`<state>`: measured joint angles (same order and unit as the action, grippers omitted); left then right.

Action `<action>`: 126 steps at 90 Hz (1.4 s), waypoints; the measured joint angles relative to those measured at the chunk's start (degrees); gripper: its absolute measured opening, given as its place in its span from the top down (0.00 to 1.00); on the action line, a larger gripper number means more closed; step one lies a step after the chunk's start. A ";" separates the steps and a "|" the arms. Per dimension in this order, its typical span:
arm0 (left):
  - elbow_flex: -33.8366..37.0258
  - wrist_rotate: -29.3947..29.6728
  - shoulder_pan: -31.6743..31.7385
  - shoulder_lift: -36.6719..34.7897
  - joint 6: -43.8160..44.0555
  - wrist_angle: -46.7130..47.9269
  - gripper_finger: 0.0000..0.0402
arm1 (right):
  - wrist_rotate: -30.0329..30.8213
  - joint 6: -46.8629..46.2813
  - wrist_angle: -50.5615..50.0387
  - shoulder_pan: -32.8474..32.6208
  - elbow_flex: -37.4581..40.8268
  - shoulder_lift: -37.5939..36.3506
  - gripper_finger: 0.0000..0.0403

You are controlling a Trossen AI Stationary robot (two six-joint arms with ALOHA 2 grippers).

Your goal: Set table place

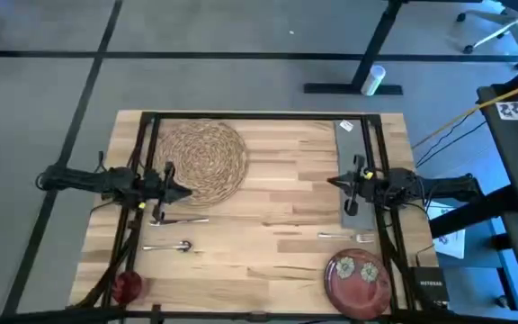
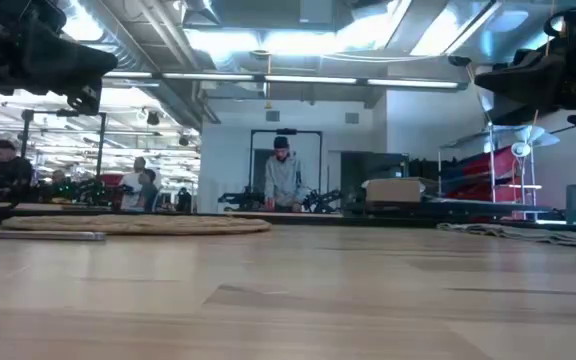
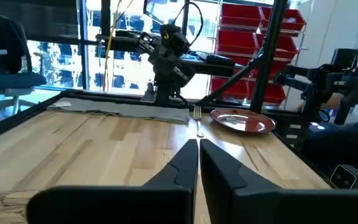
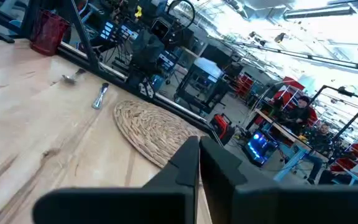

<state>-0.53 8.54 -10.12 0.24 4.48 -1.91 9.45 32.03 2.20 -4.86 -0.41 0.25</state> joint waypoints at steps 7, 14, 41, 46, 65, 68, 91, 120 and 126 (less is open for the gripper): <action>-0.01 0.00 0.01 -0.01 -0.01 0.00 1.00 | 0.00 -0.01 0.02 0.01 0.00 -0.02 1.00; 0.00 0.00 0.01 -0.01 0.00 0.00 1.00 | 0.00 0.00 0.01 0.00 -0.02 -0.02 1.00; 0.00 0.01 -0.01 -0.01 0.00 0.00 1.00 | 0.00 0.00 0.02 0.01 -0.01 -0.01 1.00; 0.01 0.00 0.00 -0.01 0.01 0.00 1.00 | 0.00 -0.02 0.01 0.02 -0.02 0.00 1.00; -0.01 0.01 -0.01 0.00 1.06 -0.53 1.00 | 0.00 -0.01 0.01 0.00 -0.02 -0.02 1.00; -0.01 0.00 0.01 -0.01 2.93 -0.68 1.00 | 0.00 -0.01 0.00 0.00 -0.01 -0.02 1.00; 0.01 8.09 0.90 0.01 4.60 -3.83 1.00 | 0.00 0.00 0.02 0.02 0.00 0.00 1.00; -0.01 9.26 3.99 0.88 1.44 -11.89 1.00 | 0.00 -0.01 0.01 0.00 -0.01 -0.01 1.00; -0.01 9.27 4.87 1.94 1.69 -13.28 1.00 | 0.00 0.00 0.02 0.00 0.00 0.00 1.00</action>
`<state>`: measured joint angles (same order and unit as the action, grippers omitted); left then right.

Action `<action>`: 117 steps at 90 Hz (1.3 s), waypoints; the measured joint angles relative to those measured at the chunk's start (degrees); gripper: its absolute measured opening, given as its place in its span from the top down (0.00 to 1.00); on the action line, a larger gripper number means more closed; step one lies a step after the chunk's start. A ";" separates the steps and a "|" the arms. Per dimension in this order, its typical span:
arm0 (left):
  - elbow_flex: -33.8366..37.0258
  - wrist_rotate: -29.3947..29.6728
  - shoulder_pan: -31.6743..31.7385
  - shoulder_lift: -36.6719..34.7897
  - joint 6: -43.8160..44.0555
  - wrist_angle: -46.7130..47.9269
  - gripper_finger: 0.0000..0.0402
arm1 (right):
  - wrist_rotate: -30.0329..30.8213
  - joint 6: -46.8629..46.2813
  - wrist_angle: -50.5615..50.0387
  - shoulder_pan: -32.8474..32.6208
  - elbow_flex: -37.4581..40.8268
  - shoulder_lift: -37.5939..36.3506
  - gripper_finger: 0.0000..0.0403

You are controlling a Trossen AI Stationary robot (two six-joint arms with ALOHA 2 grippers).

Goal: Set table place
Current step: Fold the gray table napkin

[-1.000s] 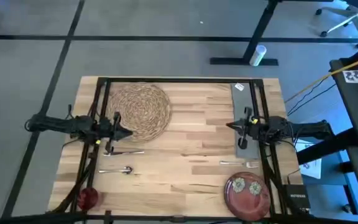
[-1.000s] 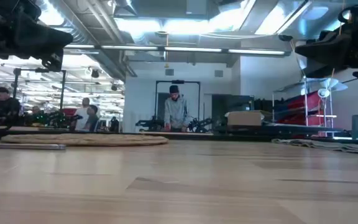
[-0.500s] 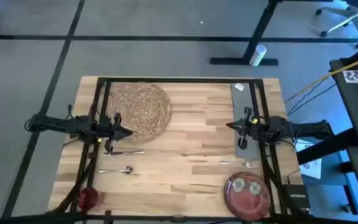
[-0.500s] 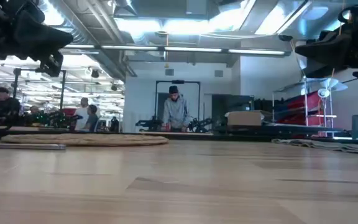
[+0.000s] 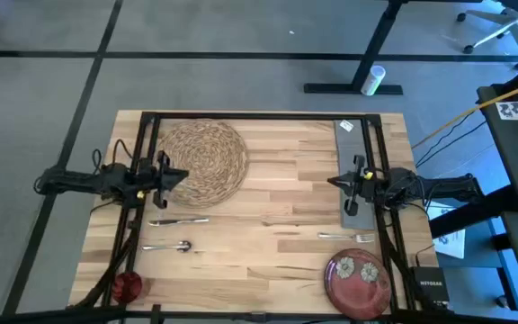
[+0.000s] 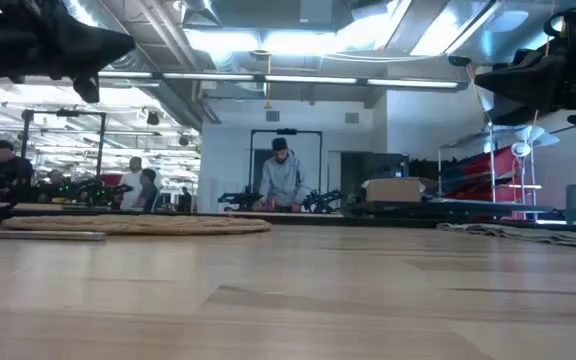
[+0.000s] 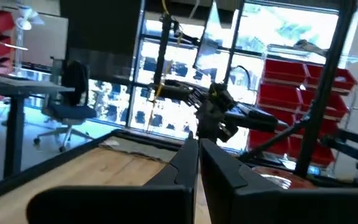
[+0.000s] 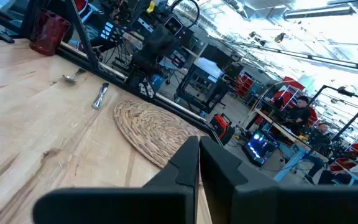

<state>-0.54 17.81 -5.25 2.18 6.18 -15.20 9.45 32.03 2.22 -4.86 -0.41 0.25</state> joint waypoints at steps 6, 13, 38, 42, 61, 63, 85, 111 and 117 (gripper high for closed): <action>-0.21 0.00 0.81 1.56 0.29 -1.12 1.00 | 0.00 -0.02 0.00 0.00 -0.02 -0.02 1.00; -1.65 0.00 1.65 4.36 0.95 -0.98 1.00 | 0.00 0.00 -0.02 0.01 0.00 -0.02 1.00; -13.00 -2.00 2.70 19.90 0.96 -0.57 1.00 | 0.00 -0.01 -0.02 0.02 0.00 -0.02 1.00; -15.82 -2.17 2.72 23.34 -0.54 0.56 1.00 | 0.00 0.00 0.00 0.02 0.00 -0.02 1.00; -32.83 -2.30 5.72 40.17 -4.39 17.24 1.00 | 0.00 -0.02 0.00 0.00 0.00 -0.02 1.00; -34.33 -2.30 6.25 41.79 -5.26 19.14 1.00 | 0.00 -0.01 0.00 0.00 0.00 -0.02 1.00; -44.36 -7.02 14.73 56.89 -12.54 24.01 1.00 | 0.00 -0.02 0.05 0.02 0.00 -0.02 1.00; -49.10 -15.08 21.20 68.81 -13.90 17.62 1.00 | 0.00 -0.07 0.91 0.02 -0.02 -0.02 1.00; -50.58 -15.83 21.56 71.76 -14.31 17.69 1.00 | 0.00 -0.08 0.55 0.01 0.00 -0.01 1.00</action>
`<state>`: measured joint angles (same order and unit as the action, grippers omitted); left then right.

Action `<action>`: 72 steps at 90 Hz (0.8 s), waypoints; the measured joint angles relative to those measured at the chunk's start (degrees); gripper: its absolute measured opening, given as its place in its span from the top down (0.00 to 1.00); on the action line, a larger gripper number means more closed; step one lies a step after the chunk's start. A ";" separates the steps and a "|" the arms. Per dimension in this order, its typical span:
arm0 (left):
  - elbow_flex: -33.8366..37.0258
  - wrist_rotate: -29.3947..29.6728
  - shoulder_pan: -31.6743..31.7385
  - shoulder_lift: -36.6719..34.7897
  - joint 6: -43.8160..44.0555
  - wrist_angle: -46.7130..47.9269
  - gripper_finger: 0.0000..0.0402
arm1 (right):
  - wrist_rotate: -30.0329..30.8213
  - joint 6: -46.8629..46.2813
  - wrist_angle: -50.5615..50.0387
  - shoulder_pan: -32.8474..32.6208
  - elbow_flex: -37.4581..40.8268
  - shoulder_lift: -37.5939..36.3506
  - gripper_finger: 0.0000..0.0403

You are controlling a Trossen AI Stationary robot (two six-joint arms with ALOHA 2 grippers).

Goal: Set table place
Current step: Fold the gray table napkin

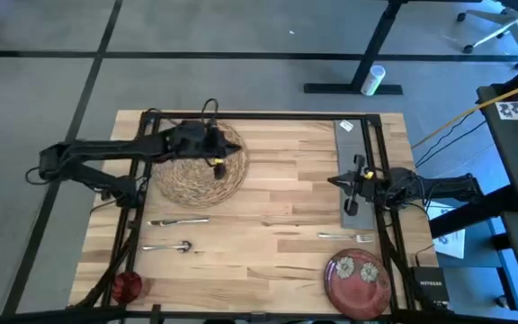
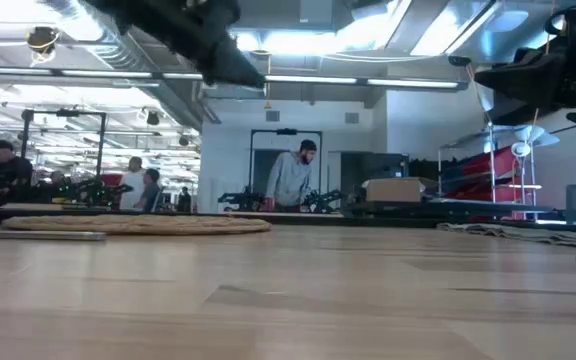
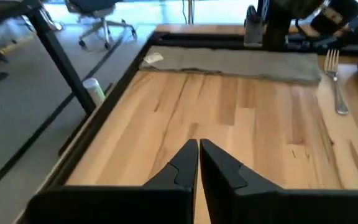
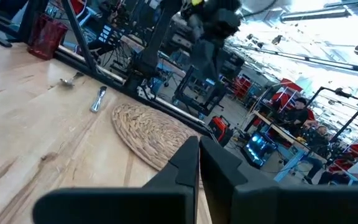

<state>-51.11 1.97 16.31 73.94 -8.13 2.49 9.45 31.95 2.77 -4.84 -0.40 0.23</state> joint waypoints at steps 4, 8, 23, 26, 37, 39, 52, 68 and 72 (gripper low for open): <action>-1.17 -0.15 0.03 1.95 -0.97 -0.19 1.00 | 0.00 -0.01 0.09 -0.02 0.00 0.02 1.00; -2.36 -0.19 0.02 3.92 -2.08 -0.19 1.00 | 0.01 -0.01 0.25 0.00 0.00 0.00 1.00; -8.47 -0.30 -0.01 11.57 -4.64 -0.11 1.00 | 0.00 -0.12 0.32 -0.01 0.00 0.00 1.00; -9.79 -0.40 -0.01 13.05 -5.16 -0.26 1.00 | 0.00 -0.12 0.32 0.00 -0.01 0.00 1.00; -14.54 -2.28 -0.08 18.51 -7.16 -0.19 1.00 | 0.00 -0.12 0.32 0.00 0.00 0.00 1.00; -15.40 -2.68 -0.08 19.52 -7.43 -0.17 1.00 | 0.00 -0.14 0.32 -0.02 0.00 0.00 1.00; -21.17 -3.41 -0.10 25.52 -9.09 -0.24 1.00 | 0.00 -0.05 0.43 -0.01 -0.01 0.00 1.00; -27.27 -3.41 -0.01 32.08 -9.26 -1.12 1.00 | 0.00 0.04 0.60 -0.02 0.00 0.00 1.00; -28.57 -3.58 -0.01 33.39 -9.24 -2.11 1.00 | 0.06 0.11 0.67 -0.02 0.00 0.00 1.00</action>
<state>-79.68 -1.61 16.29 107.33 -17.37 0.38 9.51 32.06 3.45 -4.86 -0.40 0.23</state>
